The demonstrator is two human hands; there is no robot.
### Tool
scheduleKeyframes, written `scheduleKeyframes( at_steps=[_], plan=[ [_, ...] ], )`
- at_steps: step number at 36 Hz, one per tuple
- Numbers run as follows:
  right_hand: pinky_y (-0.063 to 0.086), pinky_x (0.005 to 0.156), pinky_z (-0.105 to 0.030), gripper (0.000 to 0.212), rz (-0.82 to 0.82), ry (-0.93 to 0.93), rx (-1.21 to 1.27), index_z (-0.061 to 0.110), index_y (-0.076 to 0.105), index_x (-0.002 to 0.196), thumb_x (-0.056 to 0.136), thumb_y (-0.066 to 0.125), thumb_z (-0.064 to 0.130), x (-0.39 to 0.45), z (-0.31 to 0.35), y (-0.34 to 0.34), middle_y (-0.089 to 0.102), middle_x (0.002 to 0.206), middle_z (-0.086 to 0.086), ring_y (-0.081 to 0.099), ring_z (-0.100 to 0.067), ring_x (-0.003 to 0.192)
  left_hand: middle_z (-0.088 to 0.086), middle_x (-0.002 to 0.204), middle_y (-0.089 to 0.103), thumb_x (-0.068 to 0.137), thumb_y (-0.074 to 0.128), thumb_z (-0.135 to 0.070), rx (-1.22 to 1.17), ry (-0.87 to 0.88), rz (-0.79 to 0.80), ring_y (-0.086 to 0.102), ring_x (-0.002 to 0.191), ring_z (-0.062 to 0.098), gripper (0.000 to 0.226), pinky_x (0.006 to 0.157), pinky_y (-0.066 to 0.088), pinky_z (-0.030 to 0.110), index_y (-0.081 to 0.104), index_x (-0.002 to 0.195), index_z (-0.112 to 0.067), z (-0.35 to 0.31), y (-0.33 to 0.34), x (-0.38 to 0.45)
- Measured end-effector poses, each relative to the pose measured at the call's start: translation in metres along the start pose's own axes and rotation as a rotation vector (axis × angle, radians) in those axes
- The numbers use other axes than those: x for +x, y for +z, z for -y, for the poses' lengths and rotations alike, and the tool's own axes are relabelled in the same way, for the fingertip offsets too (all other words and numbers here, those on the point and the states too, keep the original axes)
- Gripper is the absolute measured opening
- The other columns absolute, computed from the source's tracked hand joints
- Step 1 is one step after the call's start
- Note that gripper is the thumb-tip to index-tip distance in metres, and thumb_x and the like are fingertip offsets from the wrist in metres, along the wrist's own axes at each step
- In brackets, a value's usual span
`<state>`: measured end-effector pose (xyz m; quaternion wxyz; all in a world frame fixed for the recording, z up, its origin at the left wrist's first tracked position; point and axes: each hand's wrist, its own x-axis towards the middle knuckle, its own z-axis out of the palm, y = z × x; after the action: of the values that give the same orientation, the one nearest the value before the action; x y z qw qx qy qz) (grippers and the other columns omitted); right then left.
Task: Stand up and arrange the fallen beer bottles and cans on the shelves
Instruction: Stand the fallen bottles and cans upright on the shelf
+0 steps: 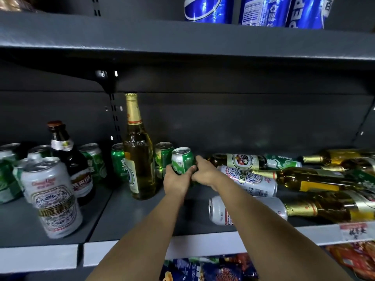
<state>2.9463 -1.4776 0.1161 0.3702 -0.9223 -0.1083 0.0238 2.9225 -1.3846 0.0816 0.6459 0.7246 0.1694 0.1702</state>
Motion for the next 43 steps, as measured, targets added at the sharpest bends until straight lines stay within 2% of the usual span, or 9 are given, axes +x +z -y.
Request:
scheduleKeyframes(
  at_steps=[3, 7, 13, 19, 25, 31, 35, 39, 43],
  plan=[
    [0.046, 0.07, -0.028, 0.033, 0.1, 0.022, 0.038, 0.023, 0.043, 0.079, 0.071, 0.067, 0.003, 0.0, -0.001, -0.004, 0.055, 0.095, -0.003, 0.053, -0.022, 0.097, -0.002, 0.096, 0.059, 0.078, 0.08, -0.029, 0.065, 0.044, -0.006, 0.053, 0.088, 0.015, 0.047, 0.076, 0.037, 0.021, 0.055, 0.115, -0.013, 0.003, -0.004, -0.003],
    [0.046, 0.099, -0.036, 0.047, 0.233, 0.054, 0.064, 0.016, 0.06, 0.117, 0.074, 0.079, 0.018, -0.014, -0.009, -0.021, 0.062, 0.113, -0.005, 0.057, -0.023, 0.111, -0.001, 0.099, 0.059, 0.078, 0.081, -0.025, 0.103, 0.039, -0.01, 0.053, 0.09, 0.016, 0.052, 0.079, 0.038, 0.022, 0.055, 0.121, -0.011, 0.002, -0.006, -0.008],
    [0.031, 0.111, -0.039, 0.086, 0.559, 0.172, -0.202, 0.025, 0.031, 0.15, 0.08, 0.073, 0.05, -0.045, -0.016, -0.066, 0.039, 0.151, -0.008, 0.039, -0.025, 0.134, 0.009, 0.117, 0.063, 0.079, 0.079, -0.025, 0.159, 0.019, -0.042, 0.059, 0.109, 0.029, 0.059, 0.092, 0.045, 0.031, 0.048, 0.127, -0.009, 0.005, -0.007, -0.017],
    [0.05, 0.095, -0.042, 0.08, 0.786, 0.226, -0.605, 0.02, 0.04, 0.143, 0.076, 0.08, 0.038, -0.059, -0.021, -0.081, 0.057, 0.132, -0.01, 0.061, -0.029, 0.114, 0.017, 0.131, 0.055, 0.085, 0.074, -0.021, 0.129, -0.04, -0.161, 0.055, 0.118, 0.037, 0.065, 0.101, 0.045, 0.043, 0.036, 0.135, -0.006, 0.009, -0.005, -0.034],
    [0.045, 0.101, -0.042, 0.07, 0.584, -0.014, -0.57, 0.014, 0.048, 0.135, 0.075, 0.079, 0.036, -0.073, -0.022, -0.076, 0.052, 0.132, -0.004, 0.053, -0.026, 0.118, 0.013, 0.125, 0.057, 0.095, 0.058, -0.03, 0.11, 0.032, -0.314, 0.054, 0.116, 0.033, 0.047, 0.097, 0.041, 0.037, 0.046, 0.133, -0.006, 0.011, 0.002, -0.069],
    [0.053, 0.076, -0.029, 0.044, 0.225, -0.108, 0.097, 0.014, 0.059, 0.104, 0.07, 0.085, 0.022, -0.071, -0.012, -0.094, 0.065, 0.1, -0.002, 0.064, -0.019, 0.09, 0.0, 0.113, 0.062, 0.095, 0.049, -0.051, -0.064, 0.161, -0.102, 0.057, 0.11, 0.021, 0.032, 0.101, 0.043, 0.036, 0.057, 0.114, -0.026, -0.006, 0.006, -0.098],
    [0.052, 0.077, -0.03, 0.048, -0.001, -0.124, 0.465, 0.016, 0.058, 0.104, 0.066, 0.086, 0.012, -0.069, -0.005, -0.073, 0.065, 0.107, -0.001, 0.064, -0.018, 0.096, -0.007, 0.122, 0.062, 0.074, 0.06, -0.071, 0.071, 0.262, 0.068, 0.057, 0.115, 0.014, 0.067, 0.103, 0.046, 0.039, 0.05, 0.127, -0.031, -0.012, 0.005, -0.104],
    [0.056, 0.085, -0.038, 0.053, -0.013, -0.129, 0.649, 0.016, 0.058, 0.109, 0.065, 0.086, 0.009, -0.069, 0.008, -0.046, 0.067, 0.108, -0.001, 0.064, -0.018, 0.1, -0.006, 0.129, 0.059, 0.07, 0.081, -0.046, 0.263, 0.286, 0.006, 0.057, 0.119, 0.015, 0.084, 0.1, 0.048, 0.042, 0.035, 0.139, -0.031, -0.009, -0.009, -0.093],
    [0.054, 0.091, -0.044, 0.06, 0.023, -0.179, 0.544, 0.022, 0.058, 0.112, 0.06, 0.089, 0.022, -0.066, 0.023, -0.02, 0.064, 0.114, 0.001, 0.062, -0.019, 0.106, -0.001, 0.118, 0.064, 0.072, 0.083, -0.035, 0.35, 0.248, -0.148, 0.061, 0.11, 0.021, 0.066, 0.087, 0.05, 0.036, 0.046, 0.125, -0.023, -0.004, -0.029, -0.085]
  ],
)
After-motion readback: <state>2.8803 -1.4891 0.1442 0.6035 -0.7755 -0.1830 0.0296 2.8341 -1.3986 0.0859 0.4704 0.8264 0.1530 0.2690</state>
